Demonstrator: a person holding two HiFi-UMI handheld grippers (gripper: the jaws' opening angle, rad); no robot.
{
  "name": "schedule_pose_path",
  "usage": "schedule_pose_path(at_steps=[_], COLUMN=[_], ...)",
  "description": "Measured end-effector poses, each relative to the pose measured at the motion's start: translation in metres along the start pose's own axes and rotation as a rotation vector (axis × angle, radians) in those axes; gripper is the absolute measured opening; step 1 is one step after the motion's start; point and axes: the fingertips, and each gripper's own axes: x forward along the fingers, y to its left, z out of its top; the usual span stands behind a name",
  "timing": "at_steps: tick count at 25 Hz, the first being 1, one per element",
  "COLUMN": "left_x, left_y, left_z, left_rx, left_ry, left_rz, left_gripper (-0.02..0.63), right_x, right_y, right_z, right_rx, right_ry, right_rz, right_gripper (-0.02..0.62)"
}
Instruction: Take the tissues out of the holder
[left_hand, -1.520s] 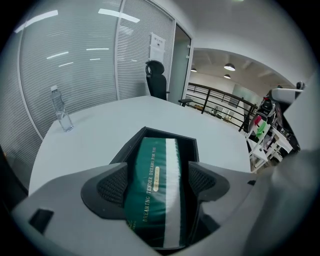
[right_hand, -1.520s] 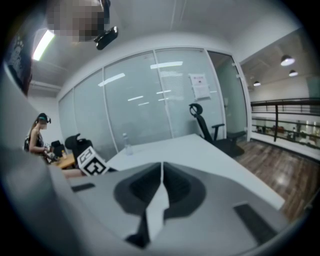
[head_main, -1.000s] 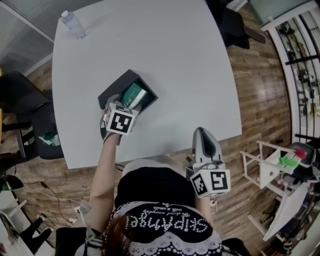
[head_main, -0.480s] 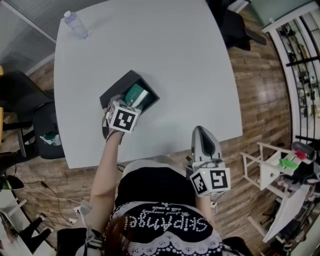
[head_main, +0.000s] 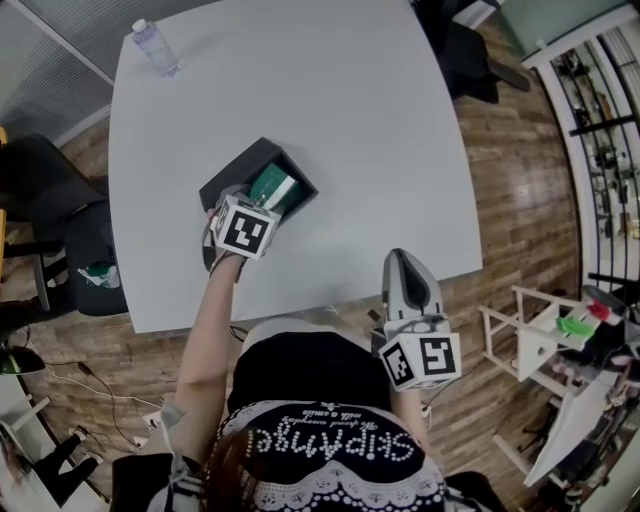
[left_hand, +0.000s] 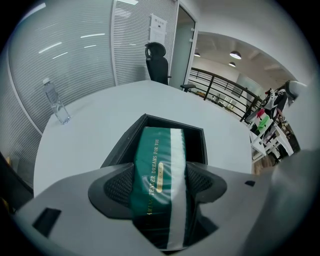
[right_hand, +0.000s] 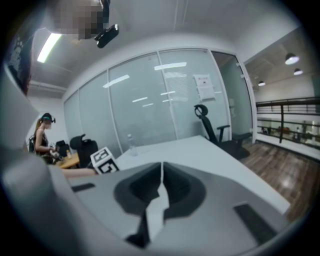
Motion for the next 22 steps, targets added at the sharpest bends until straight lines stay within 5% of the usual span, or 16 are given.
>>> schedule_pose_path(at_steps=[22], left_x=[-0.047], left_y=[0.0], left_z=[0.022], left_rx=[0.021], left_ry=[-0.153], left_rz=[0.052], left_gripper=[0.345], right_x=[0.001], right_y=[0.005], right_z=[0.008], right_rx=[-0.011], right_ry=[-0.023], right_rz=[0.02], right_gripper=[0.035])
